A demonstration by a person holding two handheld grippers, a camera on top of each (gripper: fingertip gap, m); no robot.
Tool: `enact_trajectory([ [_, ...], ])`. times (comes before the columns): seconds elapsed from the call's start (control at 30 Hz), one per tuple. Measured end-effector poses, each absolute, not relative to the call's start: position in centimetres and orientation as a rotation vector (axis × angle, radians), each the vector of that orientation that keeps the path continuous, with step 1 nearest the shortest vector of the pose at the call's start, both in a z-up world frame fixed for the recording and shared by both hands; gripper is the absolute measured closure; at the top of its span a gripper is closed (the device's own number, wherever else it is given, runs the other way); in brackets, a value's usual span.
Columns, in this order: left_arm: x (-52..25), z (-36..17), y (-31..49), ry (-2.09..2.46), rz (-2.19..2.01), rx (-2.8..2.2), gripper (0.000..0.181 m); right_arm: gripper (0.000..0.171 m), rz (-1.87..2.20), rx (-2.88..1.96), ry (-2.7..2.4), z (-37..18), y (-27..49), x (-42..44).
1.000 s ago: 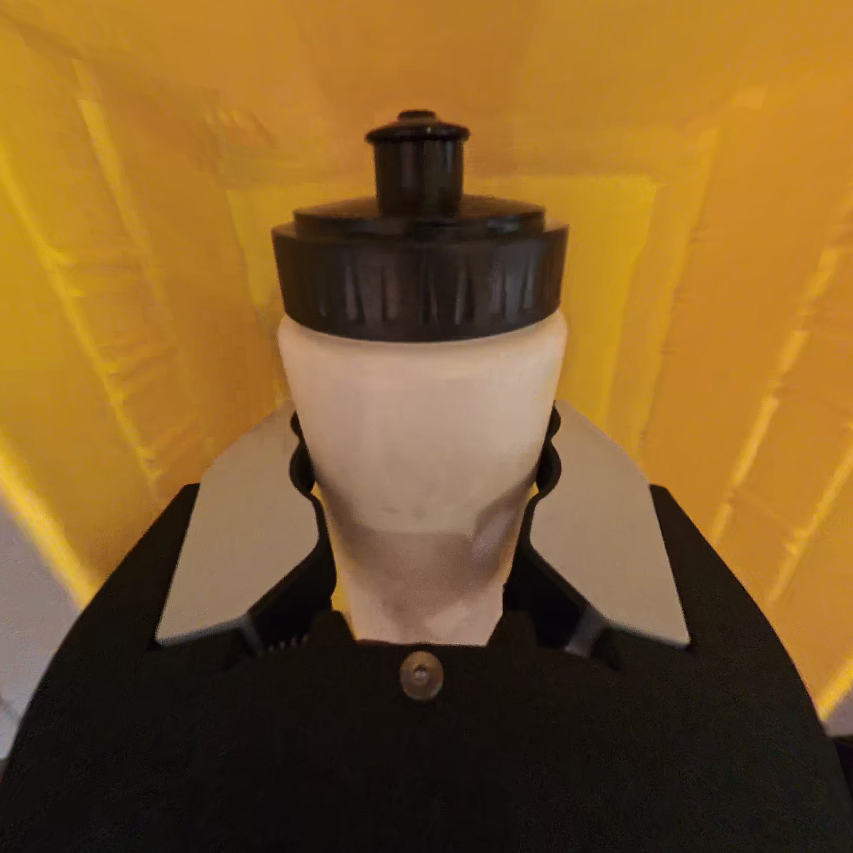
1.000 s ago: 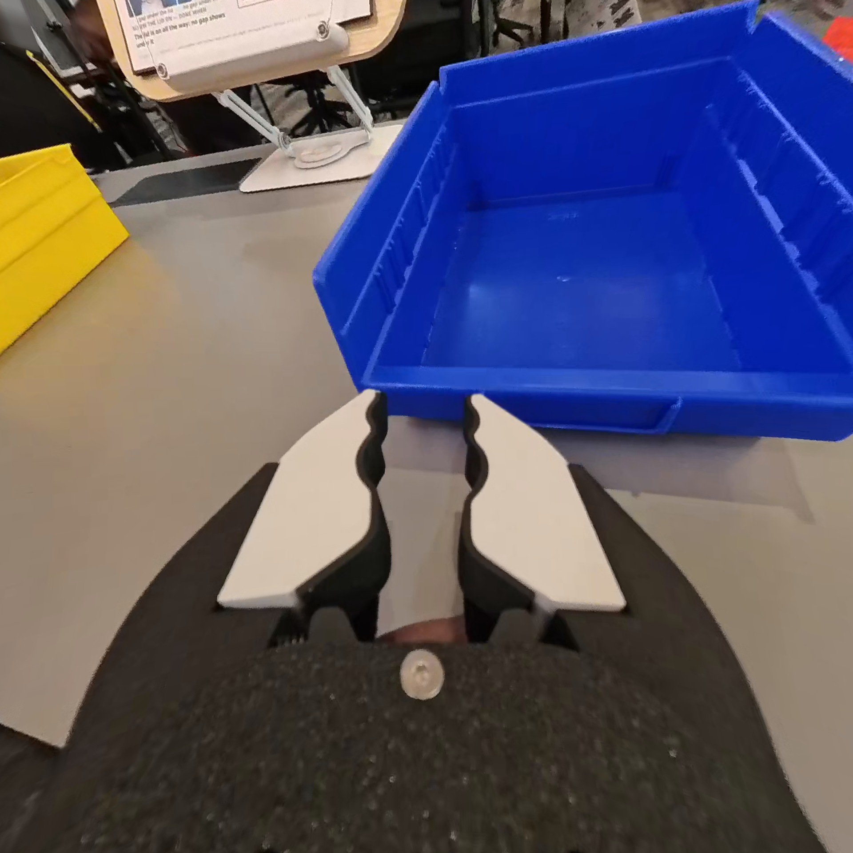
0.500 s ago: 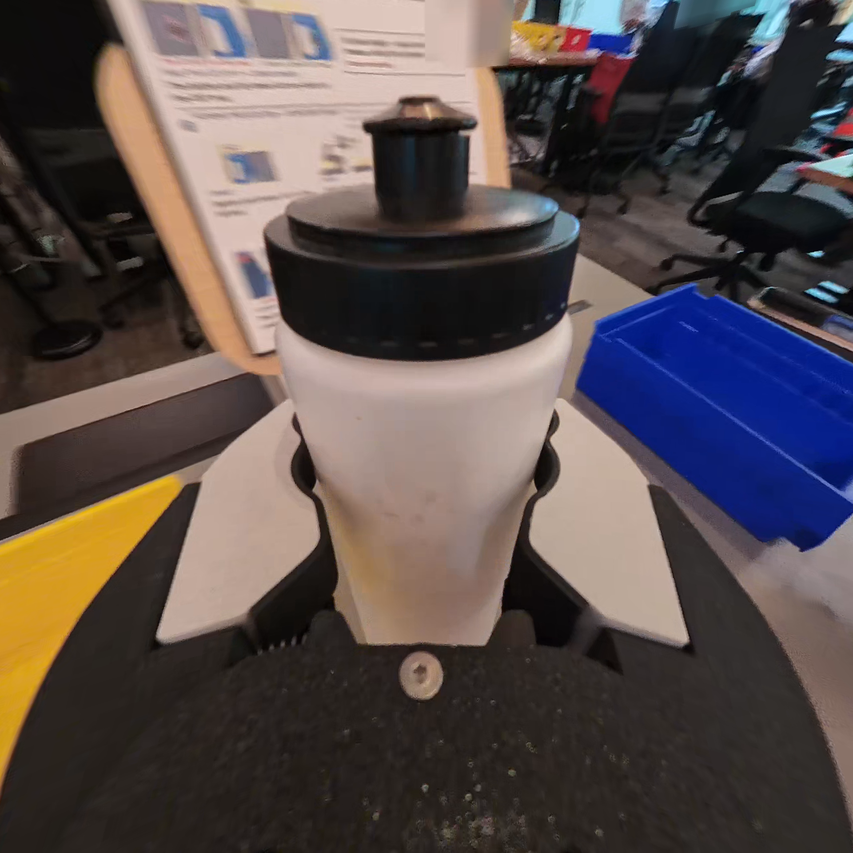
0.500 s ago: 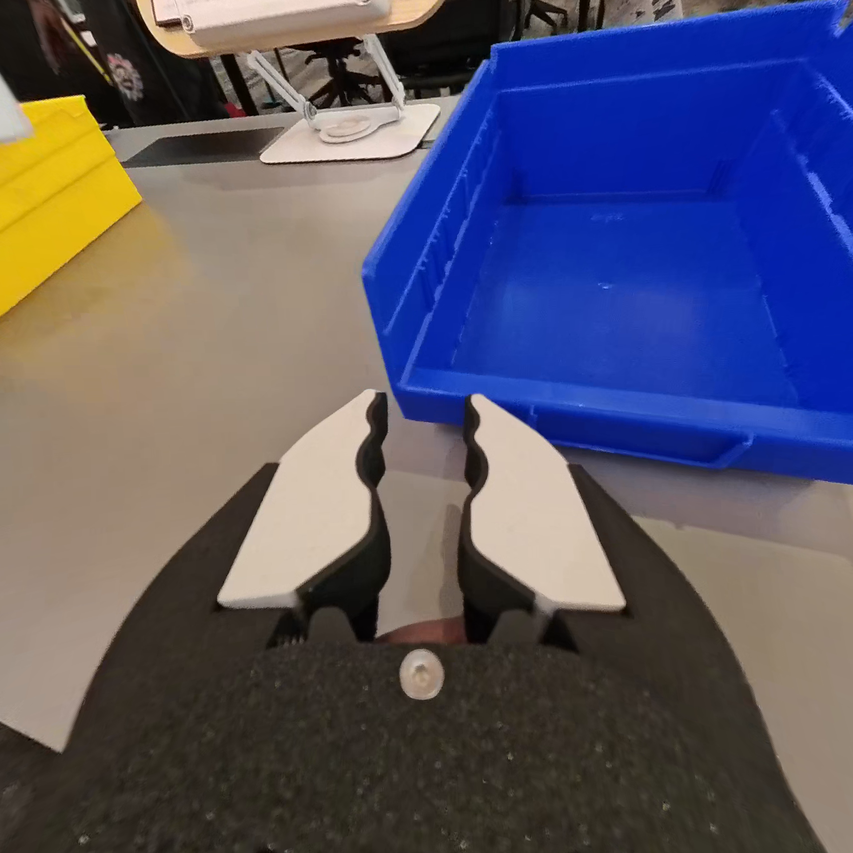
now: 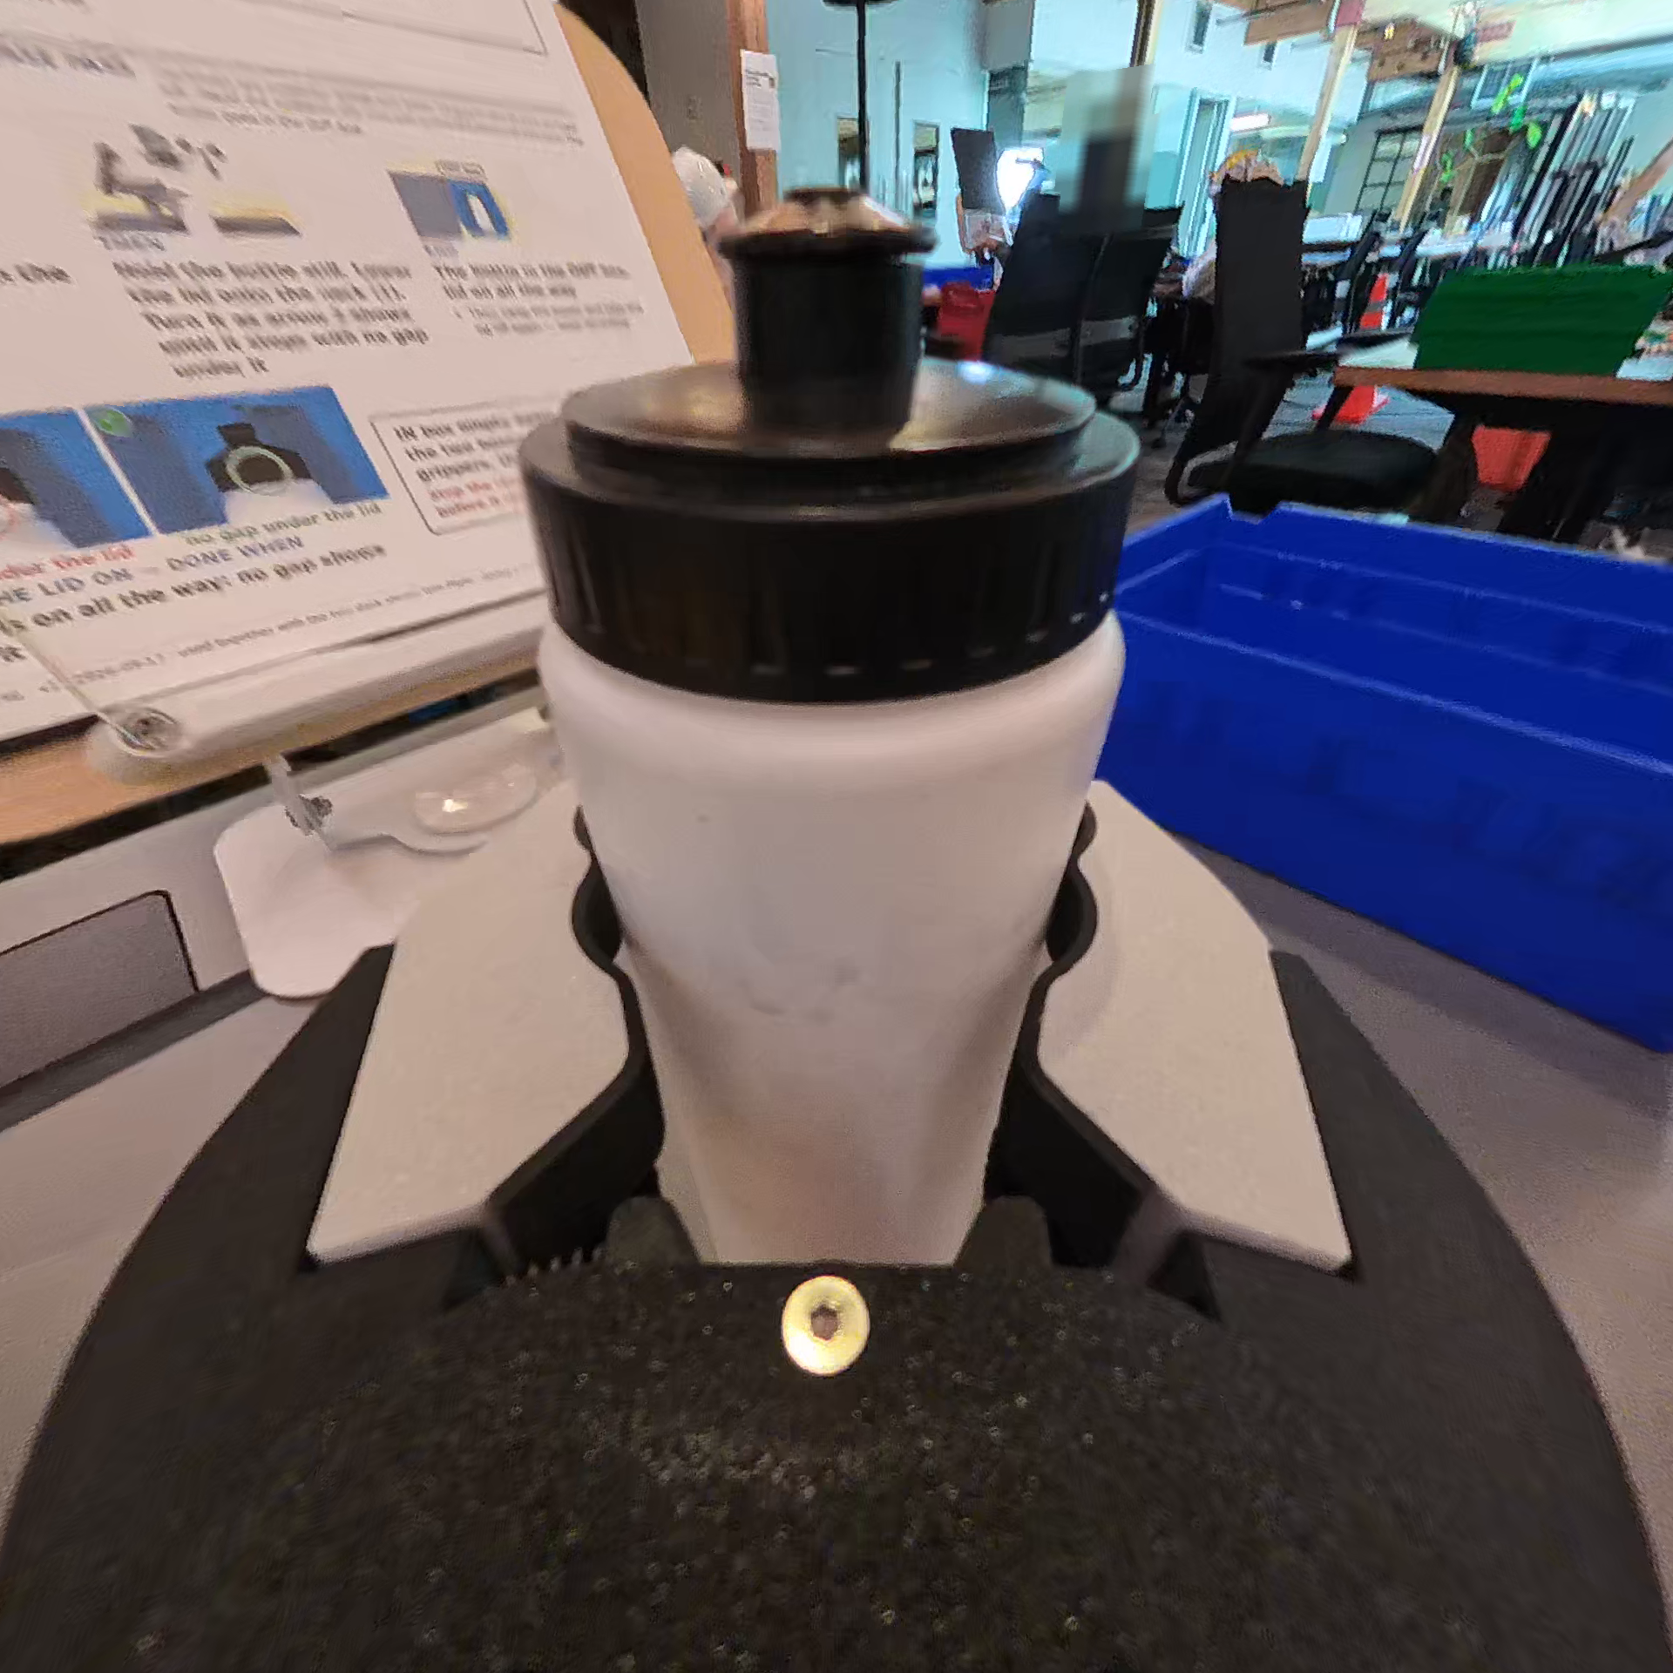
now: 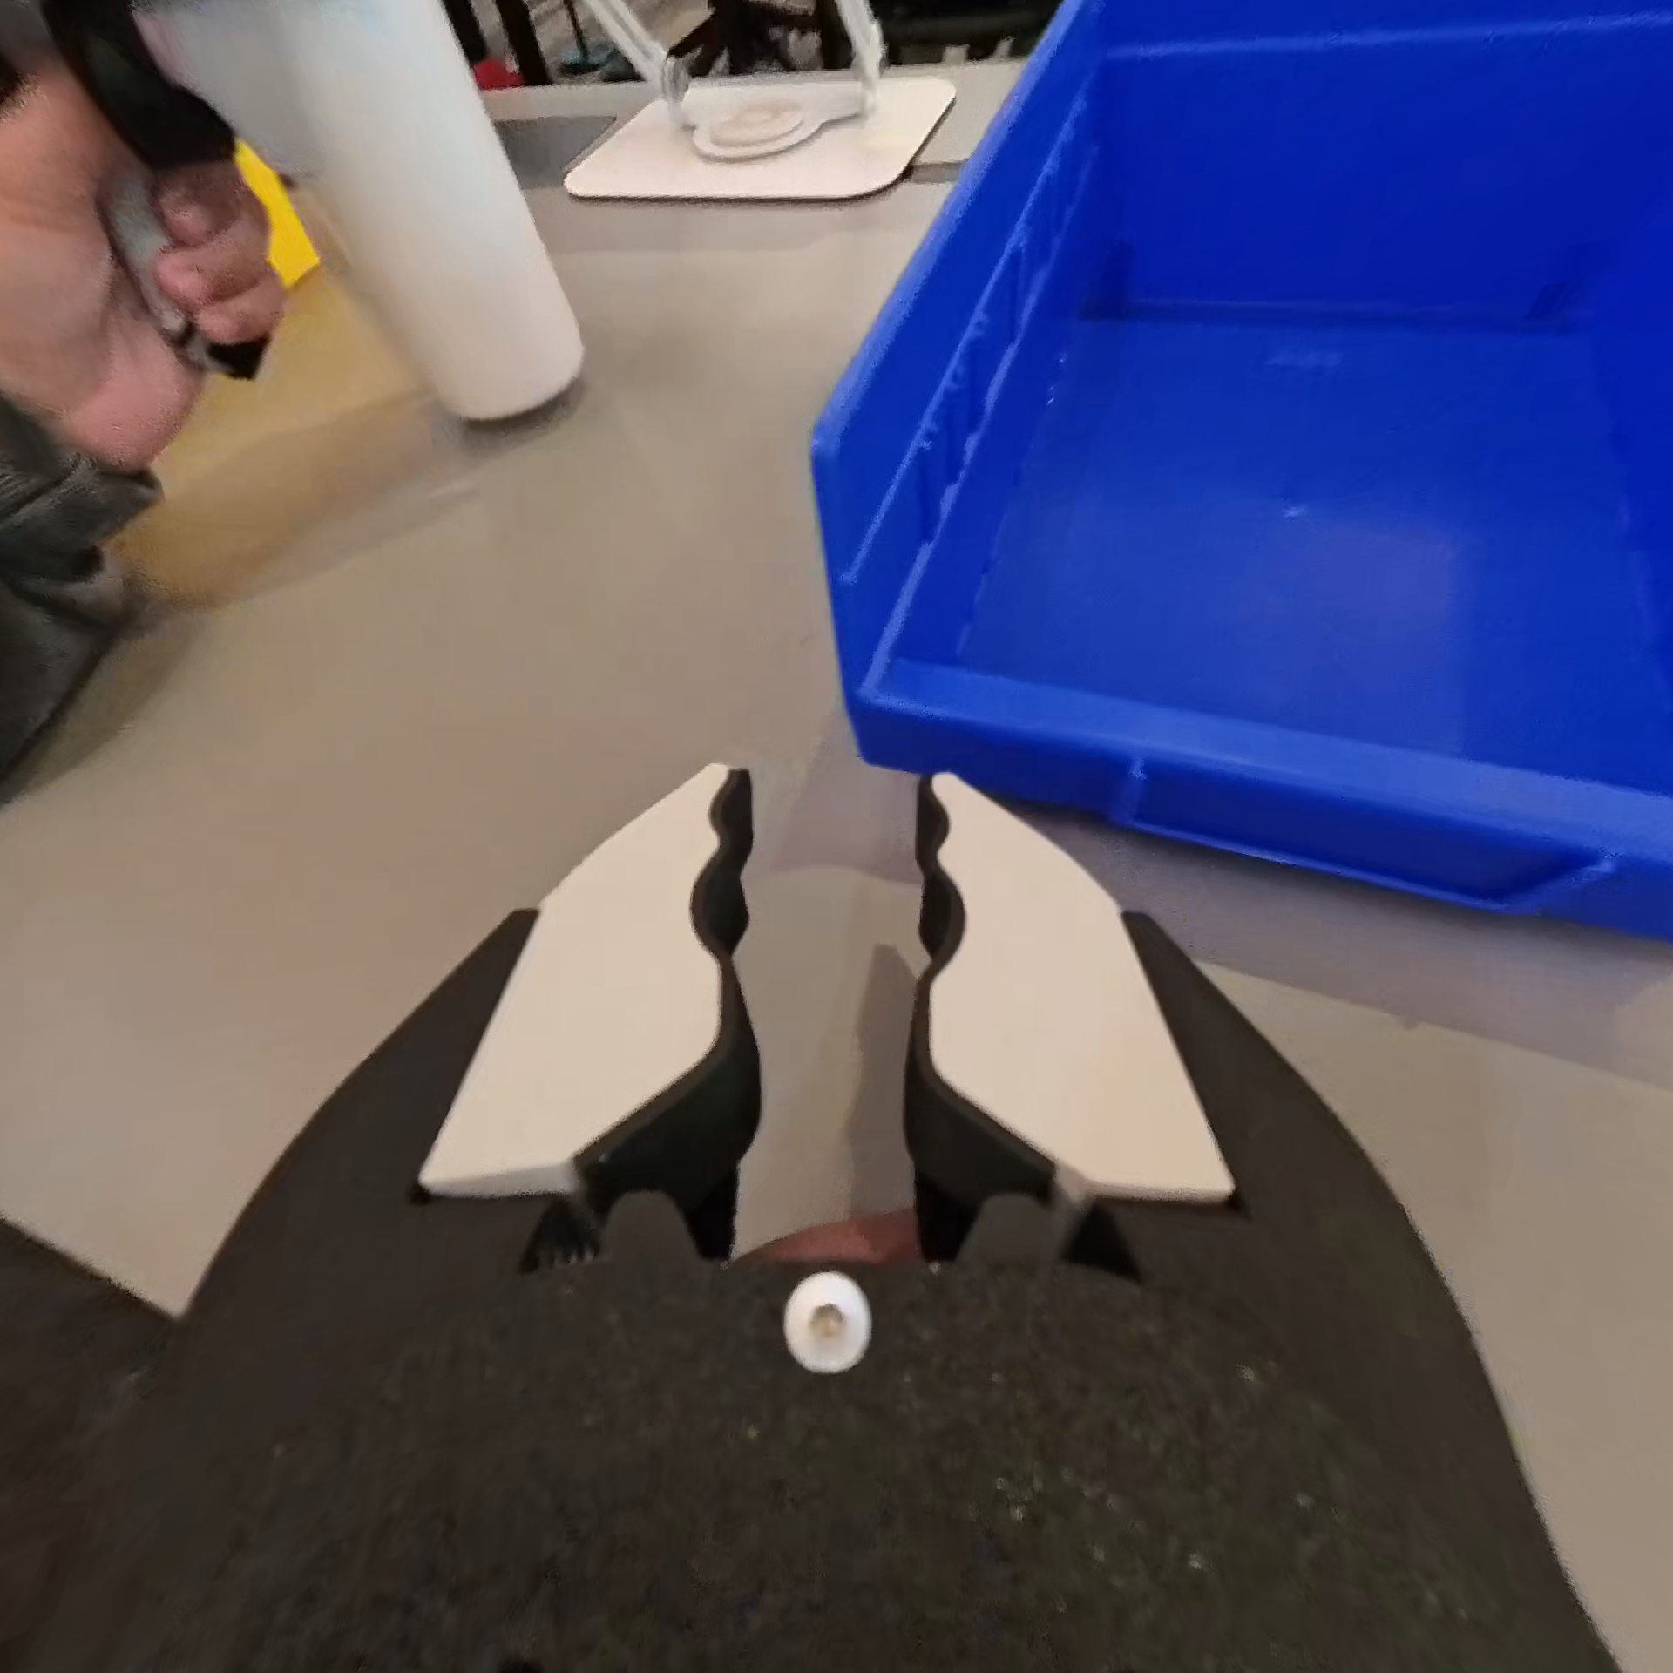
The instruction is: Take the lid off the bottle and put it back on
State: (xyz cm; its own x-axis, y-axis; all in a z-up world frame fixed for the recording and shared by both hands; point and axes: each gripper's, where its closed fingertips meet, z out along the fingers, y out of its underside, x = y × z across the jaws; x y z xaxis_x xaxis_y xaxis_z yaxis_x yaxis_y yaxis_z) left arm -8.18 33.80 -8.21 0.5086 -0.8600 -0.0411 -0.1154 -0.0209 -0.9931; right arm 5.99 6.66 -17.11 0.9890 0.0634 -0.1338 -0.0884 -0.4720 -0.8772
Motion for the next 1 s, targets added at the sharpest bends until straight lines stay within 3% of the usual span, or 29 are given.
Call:
enact_trajectory([
  [0.07, -8.0, -8.6, 33.2, 0.890, -0.761, -1.475, 0.086, 0.121, 0.310, -2.155, -0.025, -17.3, 6.7, 3.7],
  [0.17, -7.9, -8.8, 32.6, 0.899, -0.783, -1.505, 0.087, 0.113, 0.375, -2.318, -0.152, -16.9, 6.7, 0.9],
  [0.37, -7.7, -8.6, 31.9, 0.919, -0.833, -1.460, 0.086, 0.088, 0.324, -2.339, -0.478, -8.4, 14.0, -4.7],
  [0.57, -7.6, -8.6, 31.5, 0.934, -0.859, -1.442, 0.087, 0.086, 0.116, -2.343, -0.783, -0.3, 25.4, -8.6],
  [0.8, -7.6, -8.6, 31.3, 0.933, -0.865, -1.441, 0.087, 0.082, -0.031, -2.593, -0.861, -1.9, 31.7, -10.3],
  [1.0, -7.5, -8.6, 31.3, 0.937, -0.871, -1.443, 0.087, 0.101, 0.050, -2.746, -0.784, -3.3, 31.2, -11.2],
])
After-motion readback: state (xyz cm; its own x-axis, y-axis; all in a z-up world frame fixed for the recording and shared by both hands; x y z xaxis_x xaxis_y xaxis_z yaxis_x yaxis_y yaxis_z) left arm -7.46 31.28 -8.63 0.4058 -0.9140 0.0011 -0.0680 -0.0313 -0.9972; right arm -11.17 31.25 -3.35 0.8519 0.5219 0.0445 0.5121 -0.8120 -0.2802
